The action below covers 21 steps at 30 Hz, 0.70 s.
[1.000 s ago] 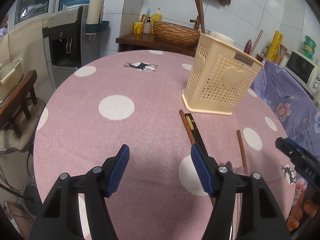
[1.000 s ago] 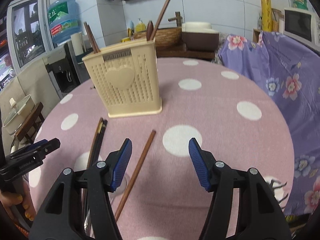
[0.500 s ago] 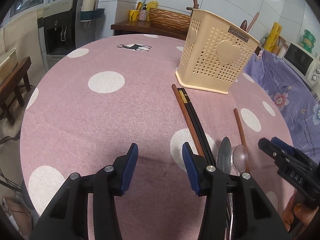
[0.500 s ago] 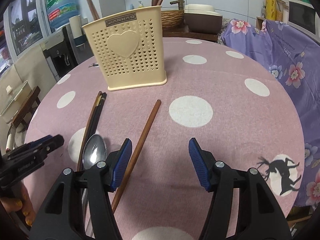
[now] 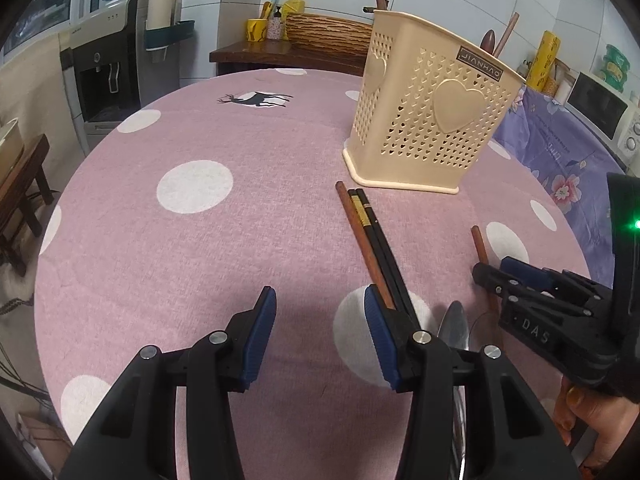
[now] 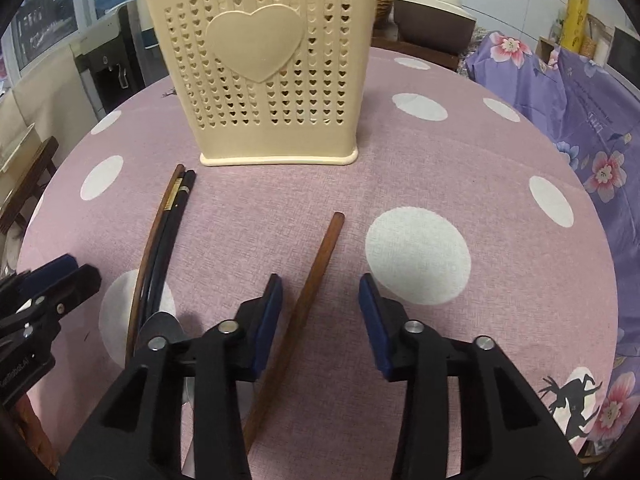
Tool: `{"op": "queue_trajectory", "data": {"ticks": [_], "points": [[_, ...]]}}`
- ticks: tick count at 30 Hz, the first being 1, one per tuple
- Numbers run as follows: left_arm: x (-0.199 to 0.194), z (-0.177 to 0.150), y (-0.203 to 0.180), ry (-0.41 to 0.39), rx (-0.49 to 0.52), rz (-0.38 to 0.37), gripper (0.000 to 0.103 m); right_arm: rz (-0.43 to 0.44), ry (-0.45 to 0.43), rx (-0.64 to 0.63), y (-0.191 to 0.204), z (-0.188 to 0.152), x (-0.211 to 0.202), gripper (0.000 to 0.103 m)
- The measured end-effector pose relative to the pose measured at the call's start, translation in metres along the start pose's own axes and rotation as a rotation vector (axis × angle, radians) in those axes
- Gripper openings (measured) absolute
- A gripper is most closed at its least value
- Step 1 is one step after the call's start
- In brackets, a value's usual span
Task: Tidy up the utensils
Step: 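Grasp another wooden chopstick with the right tool while the left tool approaches black chopsticks, then regrip the wooden chopstick with the right tool while the left tool grasps another wooden chopstick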
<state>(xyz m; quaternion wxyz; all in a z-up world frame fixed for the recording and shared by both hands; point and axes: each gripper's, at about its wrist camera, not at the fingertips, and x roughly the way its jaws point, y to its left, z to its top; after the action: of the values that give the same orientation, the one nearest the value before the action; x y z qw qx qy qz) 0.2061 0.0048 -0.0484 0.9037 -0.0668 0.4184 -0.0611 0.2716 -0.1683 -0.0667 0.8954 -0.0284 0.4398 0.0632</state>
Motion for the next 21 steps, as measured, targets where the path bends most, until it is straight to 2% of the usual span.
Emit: {"op": "queue_trajectory", "data": {"ticks": [5, 14, 21], "points": [[0.01, 0.008, -0.011, 0.012, 0.027, -0.007, 0.046, 0.026, 0.012, -0.054, -0.003, 0.0, -0.002, 0.015], [0.024, 0.013, -0.016, 0.043, 0.044, 0.001, 0.046, 0.03, 0.024, -0.026, -0.036, 0.004, -0.001, 0.008], [0.028, 0.014, -0.022, 0.045, 0.076, 0.039, 0.044, 0.025, 0.006, -0.015, -0.037, 0.002, -0.001, 0.008]]}}
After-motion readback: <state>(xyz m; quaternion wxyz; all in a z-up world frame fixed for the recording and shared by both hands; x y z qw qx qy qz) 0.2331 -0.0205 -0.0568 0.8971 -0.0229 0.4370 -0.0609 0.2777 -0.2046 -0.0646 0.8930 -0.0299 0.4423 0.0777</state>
